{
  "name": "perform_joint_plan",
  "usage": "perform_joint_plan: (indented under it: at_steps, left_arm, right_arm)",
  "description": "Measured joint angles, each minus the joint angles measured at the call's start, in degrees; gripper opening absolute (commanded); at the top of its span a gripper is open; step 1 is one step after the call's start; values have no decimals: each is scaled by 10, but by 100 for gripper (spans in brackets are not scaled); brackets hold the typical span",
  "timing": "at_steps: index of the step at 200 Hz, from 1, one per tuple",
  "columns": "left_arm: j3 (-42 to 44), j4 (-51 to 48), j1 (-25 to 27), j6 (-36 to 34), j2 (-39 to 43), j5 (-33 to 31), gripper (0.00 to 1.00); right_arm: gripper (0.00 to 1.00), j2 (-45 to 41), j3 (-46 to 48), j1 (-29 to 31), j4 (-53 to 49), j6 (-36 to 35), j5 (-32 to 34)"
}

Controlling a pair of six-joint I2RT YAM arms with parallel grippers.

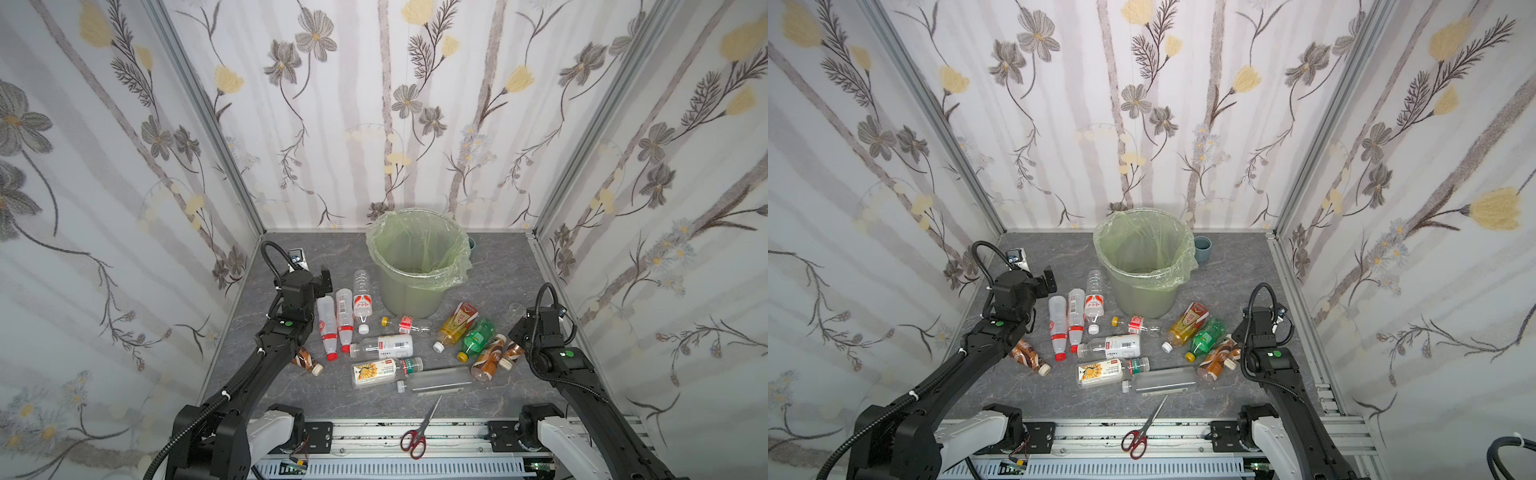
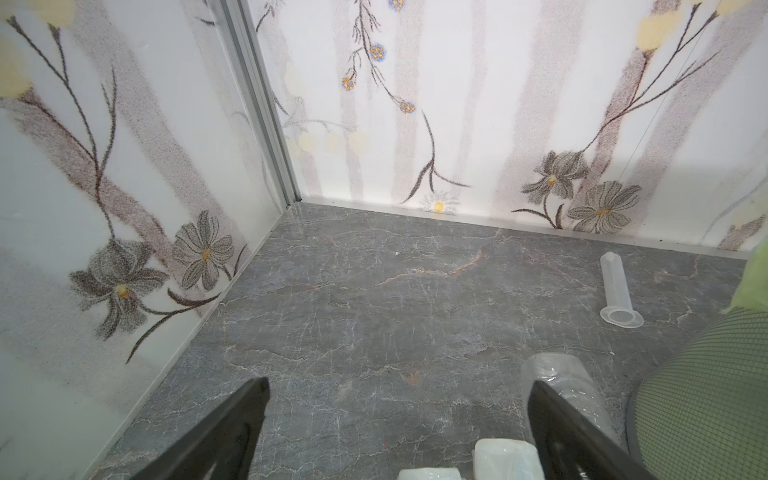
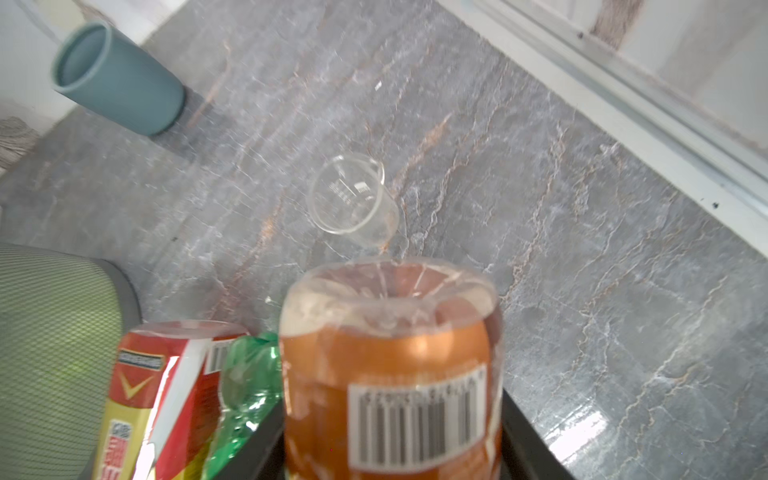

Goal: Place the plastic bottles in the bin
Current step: 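Grasp the brown Nescafe bottle with the right gripper while the left gripper descends, then lift the brown bottle with the right gripper and carry it over the bin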

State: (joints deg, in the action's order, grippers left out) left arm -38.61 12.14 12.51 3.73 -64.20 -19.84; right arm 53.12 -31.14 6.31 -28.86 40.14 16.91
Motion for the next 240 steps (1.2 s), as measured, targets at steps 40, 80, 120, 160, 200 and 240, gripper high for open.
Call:
perform_joint_plan:
  at_steps: [40,80,120,160,200,240]
  left_arm:
    - [0,0,-6,12,-3,3,100]
    - [0,-4,-9,26,-14,21,100]
    - [0,-4,-10,41,-6,30,100]
    - [3,-11,-12,56,2,51,100]
    - [4,-25,-15,70,12,78,100]
    - [6,-39,-15,77,16,89,100]
  right_arm:
    - [49,-57,-79,12,-9,-49,-31]
    - [50,-18,-196,16,50,-112,-117]
    - [51,64,-308,40,115,-162,-196]
    - [53,165,-436,81,165,-202,-228]
    - [54,258,-535,121,191,-224,-240]
    - [56,324,-567,163,224,-243,-240]
